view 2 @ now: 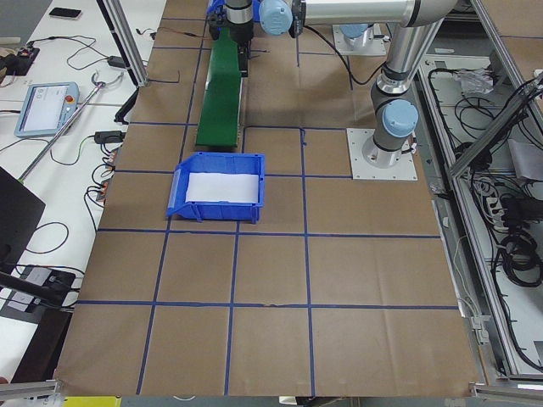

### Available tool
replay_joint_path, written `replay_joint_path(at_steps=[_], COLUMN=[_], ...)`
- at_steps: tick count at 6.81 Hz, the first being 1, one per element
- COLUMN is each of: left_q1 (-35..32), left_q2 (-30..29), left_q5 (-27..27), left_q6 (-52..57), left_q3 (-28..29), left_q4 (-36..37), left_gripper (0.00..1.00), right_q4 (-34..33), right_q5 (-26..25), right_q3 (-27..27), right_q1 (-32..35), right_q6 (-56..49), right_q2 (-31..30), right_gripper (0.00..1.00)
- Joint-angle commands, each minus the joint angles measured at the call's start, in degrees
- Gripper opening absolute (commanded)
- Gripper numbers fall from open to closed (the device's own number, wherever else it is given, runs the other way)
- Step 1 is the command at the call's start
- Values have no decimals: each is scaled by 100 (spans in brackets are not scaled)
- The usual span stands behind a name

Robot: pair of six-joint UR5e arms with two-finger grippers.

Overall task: Transport two buttons from left to right
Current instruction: 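Lower the red button into the right bin and open the gripper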

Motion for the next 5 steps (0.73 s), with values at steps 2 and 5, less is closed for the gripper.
replay_joint_path(at_steps=[2,5], left_q1=[0,0], left_q2=[-8,-8], left_q5=[0,0], left_q6=[0,0], left_q3=[-3,-3], left_q4=[-16,-16], left_gripper=[100,100], right_q4=[-82,48], right_q5=[65,4], right_q3=[-16,-375], right_q1=[8,8], right_q6=[11,19], right_q2=[14,-108], right_gripper=[100,100])
